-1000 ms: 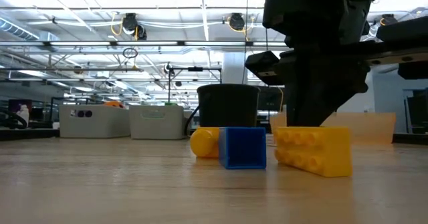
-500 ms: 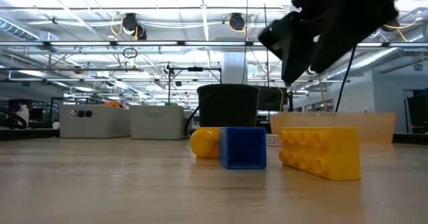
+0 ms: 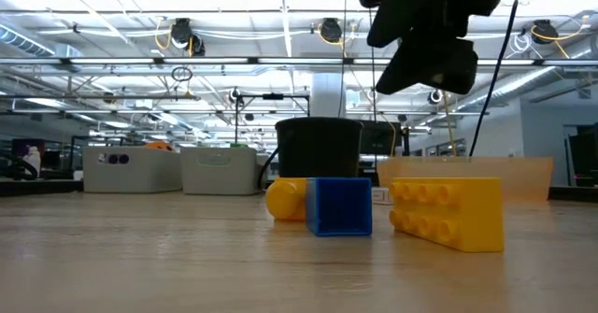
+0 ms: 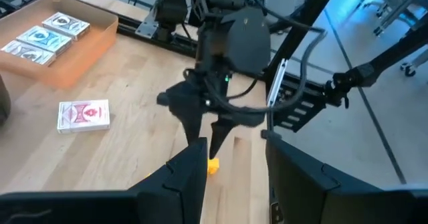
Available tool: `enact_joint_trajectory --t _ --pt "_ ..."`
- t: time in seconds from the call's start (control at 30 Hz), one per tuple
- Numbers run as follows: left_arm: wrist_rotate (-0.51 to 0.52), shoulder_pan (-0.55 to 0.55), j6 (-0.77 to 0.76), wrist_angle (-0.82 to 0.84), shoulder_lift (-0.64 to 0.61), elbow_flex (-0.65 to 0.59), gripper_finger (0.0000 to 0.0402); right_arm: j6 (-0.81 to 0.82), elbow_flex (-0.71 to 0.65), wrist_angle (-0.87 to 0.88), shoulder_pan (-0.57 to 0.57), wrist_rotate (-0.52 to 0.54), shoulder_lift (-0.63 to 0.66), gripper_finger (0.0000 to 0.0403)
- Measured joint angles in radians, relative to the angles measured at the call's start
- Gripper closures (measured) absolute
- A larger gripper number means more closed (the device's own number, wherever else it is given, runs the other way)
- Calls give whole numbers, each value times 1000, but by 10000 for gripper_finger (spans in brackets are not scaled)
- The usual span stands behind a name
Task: Pick & Place Toys
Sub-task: Put the yellow game piece into the right gray bin
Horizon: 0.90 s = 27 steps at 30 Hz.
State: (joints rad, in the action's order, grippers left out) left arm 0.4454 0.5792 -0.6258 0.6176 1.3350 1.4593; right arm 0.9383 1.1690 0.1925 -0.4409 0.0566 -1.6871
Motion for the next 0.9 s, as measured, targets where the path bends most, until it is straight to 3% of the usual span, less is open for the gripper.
enact_joint_trajectory --t 0.17,0.43,0.67,0.9 --pt "1 12 -17 49 0 0 245 104 0 14 -23 -1 0 223" --pt "20 38 -15 44 0 0 245 216 -6 66 -59 102 -10 192" --pt "54 52 -16 41 0 0 245 347 -79 -48 -62 19 -80 174" --pt "55 52 -31 40 0 0 245 385 -108 -107 -65 51 -95 176"
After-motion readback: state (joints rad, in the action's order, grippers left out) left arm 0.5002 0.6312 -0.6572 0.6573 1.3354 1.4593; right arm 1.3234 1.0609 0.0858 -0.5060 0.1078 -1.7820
